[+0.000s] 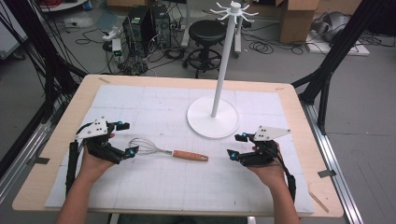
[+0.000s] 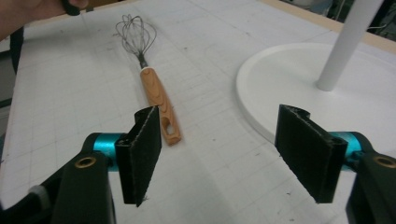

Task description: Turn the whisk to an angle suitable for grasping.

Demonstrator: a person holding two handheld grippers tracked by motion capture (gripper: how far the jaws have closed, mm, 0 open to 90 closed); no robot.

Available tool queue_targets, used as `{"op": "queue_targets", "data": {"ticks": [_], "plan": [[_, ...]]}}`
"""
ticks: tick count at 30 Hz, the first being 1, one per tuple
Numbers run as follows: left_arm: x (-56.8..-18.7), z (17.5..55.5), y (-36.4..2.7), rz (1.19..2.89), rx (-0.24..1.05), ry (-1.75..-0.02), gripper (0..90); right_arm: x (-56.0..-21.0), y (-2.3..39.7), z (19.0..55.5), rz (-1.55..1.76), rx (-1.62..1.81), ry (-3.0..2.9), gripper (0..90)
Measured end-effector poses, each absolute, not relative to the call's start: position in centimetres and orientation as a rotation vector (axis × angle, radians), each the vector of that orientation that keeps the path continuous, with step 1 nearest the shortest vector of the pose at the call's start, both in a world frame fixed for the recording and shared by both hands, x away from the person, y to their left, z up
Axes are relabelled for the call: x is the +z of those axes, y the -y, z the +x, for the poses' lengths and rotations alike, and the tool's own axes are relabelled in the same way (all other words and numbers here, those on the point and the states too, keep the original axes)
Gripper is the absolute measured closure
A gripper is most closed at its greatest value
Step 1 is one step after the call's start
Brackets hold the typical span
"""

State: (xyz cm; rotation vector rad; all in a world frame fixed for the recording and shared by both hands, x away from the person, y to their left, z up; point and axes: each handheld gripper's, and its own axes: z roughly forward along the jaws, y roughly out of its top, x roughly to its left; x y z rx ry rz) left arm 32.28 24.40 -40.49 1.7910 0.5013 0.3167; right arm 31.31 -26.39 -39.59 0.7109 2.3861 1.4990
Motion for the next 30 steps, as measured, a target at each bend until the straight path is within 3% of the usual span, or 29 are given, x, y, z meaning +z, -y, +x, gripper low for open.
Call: {"op": "queue_targets", "data": {"ticks": [10, 30], "plan": [[-40.6, 32.5, -24.4, 1.792, 0.320, -0.504, 1.7, -39.4, 27.1, 31.5, 0.732, 1.510, -2.350, 29.1], [-40.4, 32.2, -23.8, 1.798, 0.307, -0.477, 1.7, -39.2, 28.2, 31.6, 0.821, 1.494, -2.223, 10.9]]}}
